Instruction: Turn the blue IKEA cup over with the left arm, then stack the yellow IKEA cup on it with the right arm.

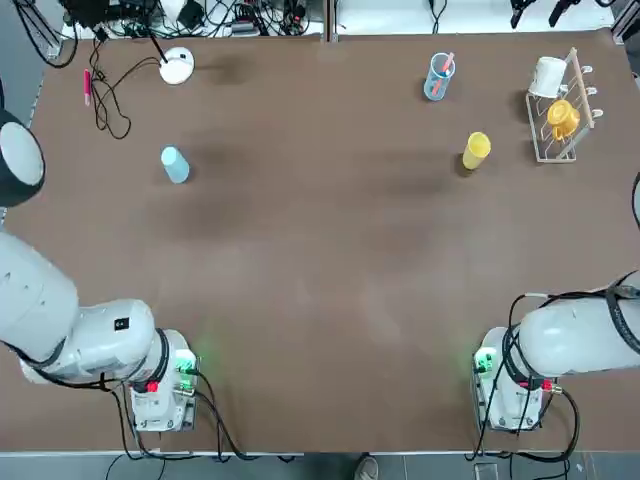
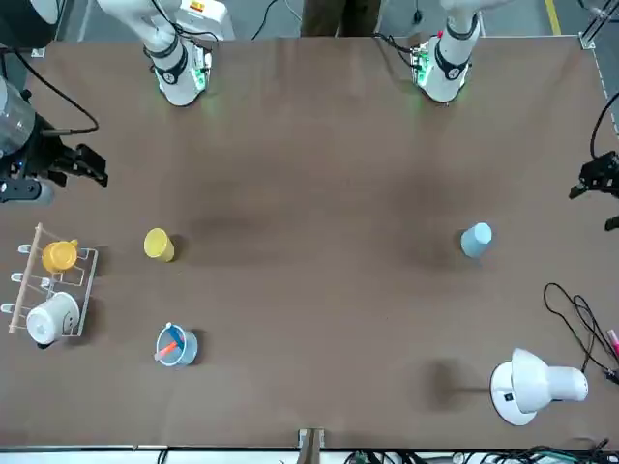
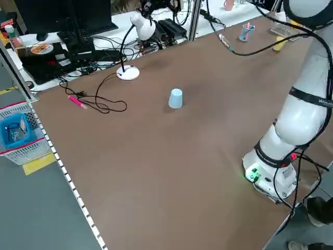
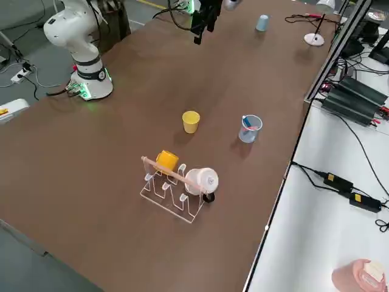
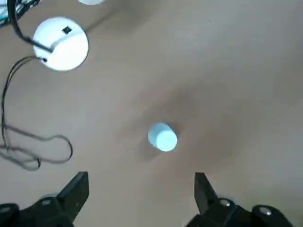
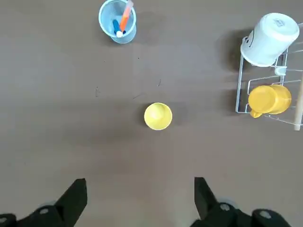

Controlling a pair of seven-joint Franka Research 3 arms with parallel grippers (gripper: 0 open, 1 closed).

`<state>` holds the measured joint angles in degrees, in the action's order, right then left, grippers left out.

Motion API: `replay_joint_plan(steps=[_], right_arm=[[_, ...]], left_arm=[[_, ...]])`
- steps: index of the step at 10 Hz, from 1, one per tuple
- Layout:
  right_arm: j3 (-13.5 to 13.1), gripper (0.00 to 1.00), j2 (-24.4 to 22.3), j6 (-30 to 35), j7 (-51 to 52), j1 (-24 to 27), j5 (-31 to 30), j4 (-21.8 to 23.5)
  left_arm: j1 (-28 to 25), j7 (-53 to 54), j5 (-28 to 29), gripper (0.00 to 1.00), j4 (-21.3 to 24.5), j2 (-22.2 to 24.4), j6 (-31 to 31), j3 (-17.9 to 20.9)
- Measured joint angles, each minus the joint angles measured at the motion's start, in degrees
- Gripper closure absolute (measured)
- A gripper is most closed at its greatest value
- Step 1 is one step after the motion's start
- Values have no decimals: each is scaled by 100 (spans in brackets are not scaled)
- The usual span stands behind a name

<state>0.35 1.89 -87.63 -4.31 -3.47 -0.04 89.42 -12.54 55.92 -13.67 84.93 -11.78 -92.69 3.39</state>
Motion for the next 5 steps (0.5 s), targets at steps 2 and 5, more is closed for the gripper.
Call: replay_joint_plan(steps=[2,5], right_arm=[[-7,0,-15,-1,0,2,0,44],[-17,0,-595,-800,2,10,0,1160]], left_arm=[[-569,1275,-535,1,231,-216,3,1],[-1317,3702,-1475,1,719,-782,-1,-6]])
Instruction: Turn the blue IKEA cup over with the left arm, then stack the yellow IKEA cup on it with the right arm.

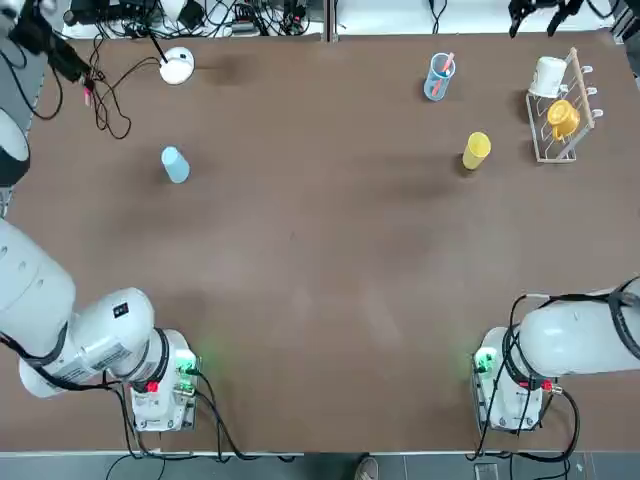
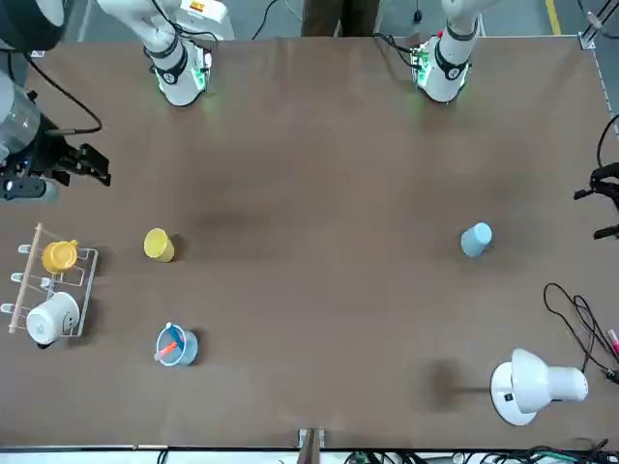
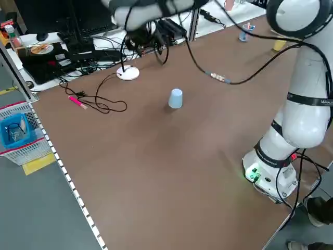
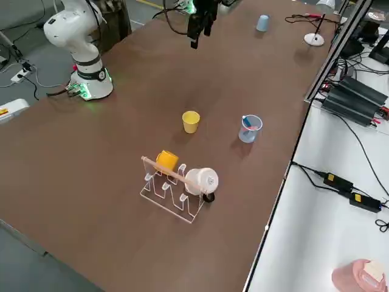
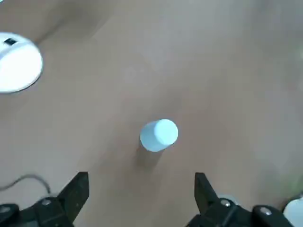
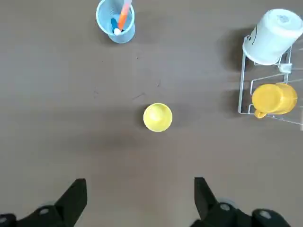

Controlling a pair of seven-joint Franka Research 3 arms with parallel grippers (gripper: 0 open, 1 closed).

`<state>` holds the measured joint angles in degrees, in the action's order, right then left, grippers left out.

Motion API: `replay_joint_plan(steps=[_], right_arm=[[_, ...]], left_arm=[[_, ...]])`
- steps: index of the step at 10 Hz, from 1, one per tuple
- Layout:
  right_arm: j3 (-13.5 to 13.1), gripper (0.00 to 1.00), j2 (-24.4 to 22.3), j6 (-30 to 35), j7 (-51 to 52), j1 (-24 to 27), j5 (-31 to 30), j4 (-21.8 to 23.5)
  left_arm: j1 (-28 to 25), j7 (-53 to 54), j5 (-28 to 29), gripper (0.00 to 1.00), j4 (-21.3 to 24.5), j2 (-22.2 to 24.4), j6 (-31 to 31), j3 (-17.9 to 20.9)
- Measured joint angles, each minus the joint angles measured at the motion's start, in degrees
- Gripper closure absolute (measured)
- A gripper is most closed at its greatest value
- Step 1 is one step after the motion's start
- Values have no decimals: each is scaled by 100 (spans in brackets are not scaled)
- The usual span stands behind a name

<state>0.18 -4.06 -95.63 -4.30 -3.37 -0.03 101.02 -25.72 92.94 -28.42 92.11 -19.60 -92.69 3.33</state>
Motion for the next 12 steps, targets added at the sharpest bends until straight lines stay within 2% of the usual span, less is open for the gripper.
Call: replay_joint_plan(steps=[2,3,7,10,12], right_arm=[[8,0,-461,-756,-2,131,0,1114],[14,0,-520,-1115,-1,243,0,1508],[29,0,-293,-2727,-148,362,-4,2542],[35,0,262,-3546,-148,418,-272,2881],[34,0,605,-3915,-148,549,-518,2899]], left_arm=[[-113,1123,-306,1,34,-547,54,-11],[-162,1693,-487,1,71,-773,100,-14],[-273,3479,-1215,1,328,-1567,218,-27],[-290,4272,-1631,1,332,-2377,219,-37],[-291,4428,-1775,1,340,-2572,235,-187]])
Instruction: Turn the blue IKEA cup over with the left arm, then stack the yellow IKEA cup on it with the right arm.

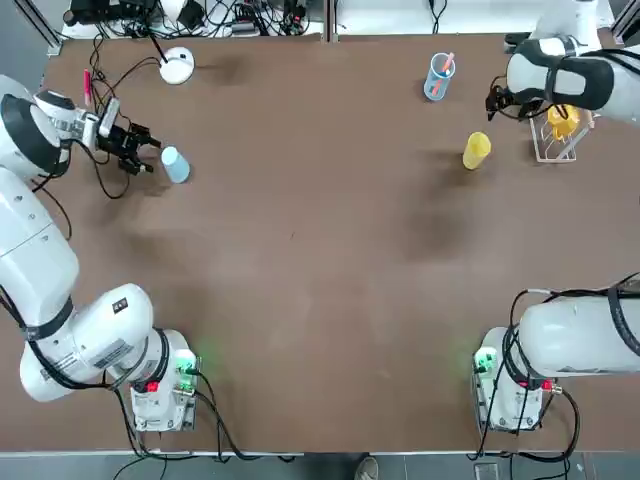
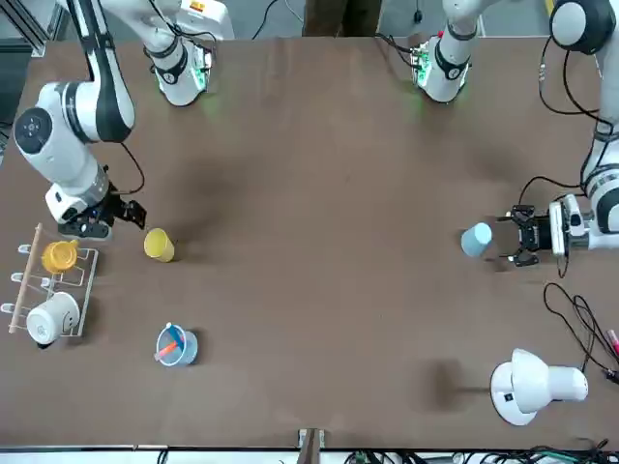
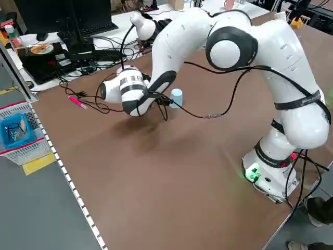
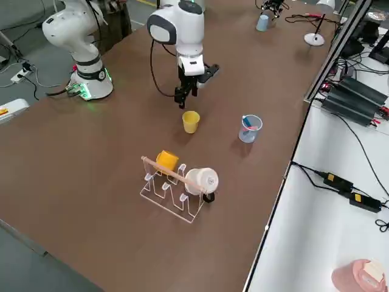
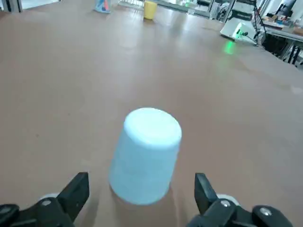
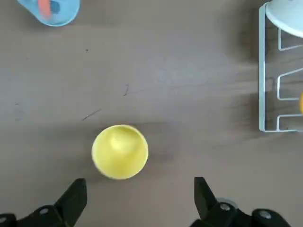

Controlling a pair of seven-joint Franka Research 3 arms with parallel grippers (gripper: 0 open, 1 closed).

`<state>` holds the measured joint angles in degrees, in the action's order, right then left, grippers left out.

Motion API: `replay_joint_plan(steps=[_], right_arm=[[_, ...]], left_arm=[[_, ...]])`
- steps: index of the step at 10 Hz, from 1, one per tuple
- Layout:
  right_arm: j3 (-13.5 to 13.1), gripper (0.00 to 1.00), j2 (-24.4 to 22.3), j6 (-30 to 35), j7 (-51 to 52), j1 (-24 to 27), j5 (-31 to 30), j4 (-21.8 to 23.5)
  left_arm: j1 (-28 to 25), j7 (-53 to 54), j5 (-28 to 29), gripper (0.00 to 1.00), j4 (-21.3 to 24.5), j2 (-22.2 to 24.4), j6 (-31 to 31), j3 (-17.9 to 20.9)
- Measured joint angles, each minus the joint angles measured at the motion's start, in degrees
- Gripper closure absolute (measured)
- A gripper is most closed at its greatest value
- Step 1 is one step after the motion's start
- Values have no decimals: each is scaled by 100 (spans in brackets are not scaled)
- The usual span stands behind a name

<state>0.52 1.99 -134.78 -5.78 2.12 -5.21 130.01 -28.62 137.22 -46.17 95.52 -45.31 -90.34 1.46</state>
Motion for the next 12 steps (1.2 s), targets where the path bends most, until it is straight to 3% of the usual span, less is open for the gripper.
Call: replay_joint_plan(steps=[6,10,12], right_arm=[[10,0,613,-773,5,140,-736,127],[27,0,834,-1286,5,140,-781,283],[37,0,964,-1421,5,140,-787,283]], left_arm=[[41,413,-131,1,104,-246,-135,-351],[83,772,-131,3,176,-428,-310,-478],[85,811,-131,8,188,-437,-365,-513]])
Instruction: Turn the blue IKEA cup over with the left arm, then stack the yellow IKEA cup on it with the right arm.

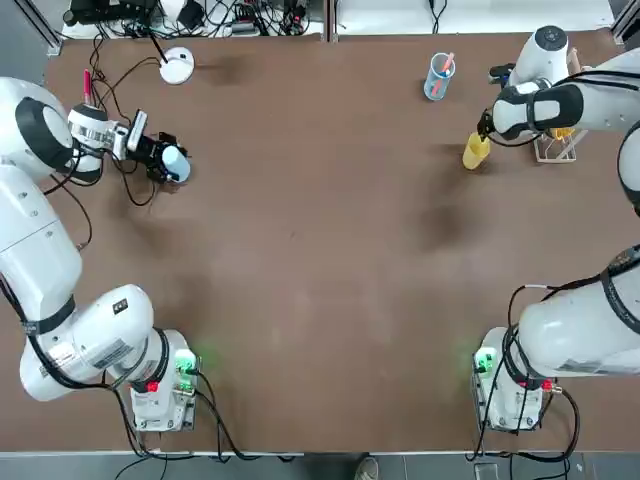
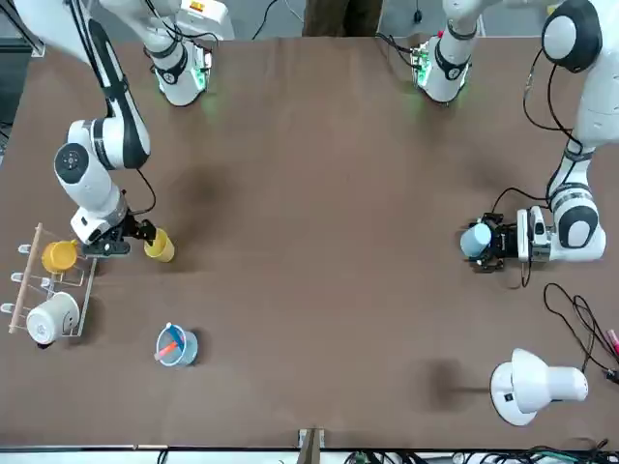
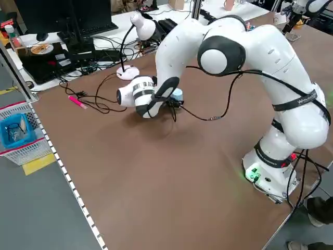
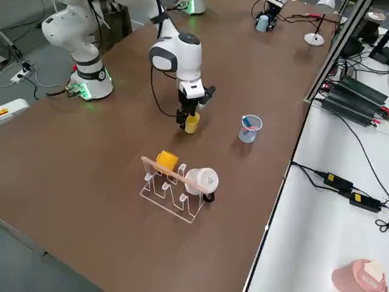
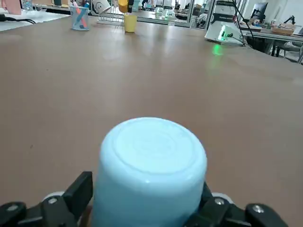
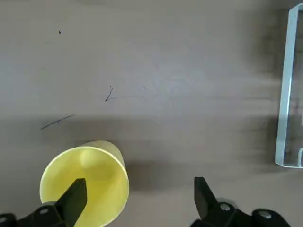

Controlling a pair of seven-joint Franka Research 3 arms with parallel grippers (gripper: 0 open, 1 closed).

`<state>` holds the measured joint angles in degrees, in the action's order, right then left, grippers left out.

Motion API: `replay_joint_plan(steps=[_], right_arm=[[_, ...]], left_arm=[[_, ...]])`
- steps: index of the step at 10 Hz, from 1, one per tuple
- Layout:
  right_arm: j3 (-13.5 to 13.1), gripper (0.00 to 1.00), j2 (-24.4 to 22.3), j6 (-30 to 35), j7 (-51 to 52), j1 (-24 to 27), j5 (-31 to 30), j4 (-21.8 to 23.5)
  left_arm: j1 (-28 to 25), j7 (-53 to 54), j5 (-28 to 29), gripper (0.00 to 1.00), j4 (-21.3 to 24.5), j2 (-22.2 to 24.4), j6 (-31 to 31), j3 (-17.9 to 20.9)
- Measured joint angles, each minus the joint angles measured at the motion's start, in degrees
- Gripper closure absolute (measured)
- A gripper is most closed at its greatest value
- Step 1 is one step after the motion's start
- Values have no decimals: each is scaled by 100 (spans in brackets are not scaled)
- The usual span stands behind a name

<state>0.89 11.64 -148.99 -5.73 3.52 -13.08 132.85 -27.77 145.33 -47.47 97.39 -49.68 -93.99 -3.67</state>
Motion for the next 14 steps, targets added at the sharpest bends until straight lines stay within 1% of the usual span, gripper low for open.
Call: replay_joint_plan(steps=[1,2,4,5,7,9,10,11,12,13,14], right_arm=[[3,0,22,-24,-1,0,-3,0],[3,0,29,-40,-1,0,-4,0],[3,0,82,-161,-1,0,-5,2],[3,0,151,-239,-1,0,-7,2],[5,0,284,-361,-3,-1,-23,2],[7,0,360,-457,-3,-1,-67,1],[7,0,394,-497,-3,-1,-99,1],[7,1,421,-530,-6,-1,-135,1],[7,2,442,-549,-7,-1,-153,1],[6,17,456,-557,-7,0,-156,1],[5,24,467,-561,-11,1,-156,1]], left_arm=[[0,28,0,13,0,0,-2,0],[-1,54,-4,27,-9,3,-4,-13],[57,59,-4,30,-87,44,-115,-84],[146,61,-4,32,-147,173,-236,-87],[333,42,95,32,-209,692,-306,-86],[449,-353,608,32,-208,1328,-310,-83],[501,-620,809,32,-200,1564,-309,-85],[608,-817,925,32,-197,1754,-308,-87],[822,-1052,1002,32,-198,1968,-317,-82],[1052,-1368,1176,32,-200,2201,-392,-82],[1268,-1829,1504,32,-202,2459,-515,-90]])
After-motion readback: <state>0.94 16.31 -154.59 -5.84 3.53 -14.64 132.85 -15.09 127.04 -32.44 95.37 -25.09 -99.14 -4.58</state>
